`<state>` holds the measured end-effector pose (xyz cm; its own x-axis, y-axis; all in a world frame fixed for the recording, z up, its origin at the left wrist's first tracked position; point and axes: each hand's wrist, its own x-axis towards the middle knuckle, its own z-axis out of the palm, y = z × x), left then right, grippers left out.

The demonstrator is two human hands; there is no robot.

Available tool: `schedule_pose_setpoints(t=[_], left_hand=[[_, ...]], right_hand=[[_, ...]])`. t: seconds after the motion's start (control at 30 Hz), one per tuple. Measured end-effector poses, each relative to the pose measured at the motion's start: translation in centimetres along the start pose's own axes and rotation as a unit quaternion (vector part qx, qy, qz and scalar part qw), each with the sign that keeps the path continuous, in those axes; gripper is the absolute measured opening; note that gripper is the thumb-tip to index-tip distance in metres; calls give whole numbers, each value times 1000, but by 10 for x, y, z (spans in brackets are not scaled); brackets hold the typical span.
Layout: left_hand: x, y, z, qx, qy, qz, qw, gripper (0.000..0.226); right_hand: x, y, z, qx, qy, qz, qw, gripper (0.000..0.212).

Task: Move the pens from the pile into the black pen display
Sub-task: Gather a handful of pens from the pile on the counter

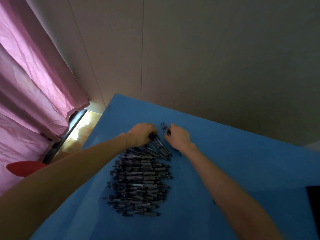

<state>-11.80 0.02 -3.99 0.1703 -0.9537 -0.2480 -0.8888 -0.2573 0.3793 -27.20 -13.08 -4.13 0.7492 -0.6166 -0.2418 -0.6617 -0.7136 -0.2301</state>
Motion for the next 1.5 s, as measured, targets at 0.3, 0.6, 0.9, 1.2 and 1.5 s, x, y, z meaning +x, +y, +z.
schedule_pose_setpoints(t=[0.3,0.6,0.9,1.2,1.5], left_hand=[[-10,25,2,-26,75,-171,982,63],[9,62,6,-20,42,-233,971,67],[33,74,19,-182,10,-295,938,40],[33,92,25,-49,0,-162,986,46],[34,83,26,-81,7,-133,988,46]], right_hand=[[-17,36,-5,115,3,87,989,47],[-4,22,-15,23,-76,93,992,45],[-26,38,-7,2,-88,45,995,40],[-50,63,15,198,-63,75,975,34],[-49,63,15,199,-45,82,976,37]])
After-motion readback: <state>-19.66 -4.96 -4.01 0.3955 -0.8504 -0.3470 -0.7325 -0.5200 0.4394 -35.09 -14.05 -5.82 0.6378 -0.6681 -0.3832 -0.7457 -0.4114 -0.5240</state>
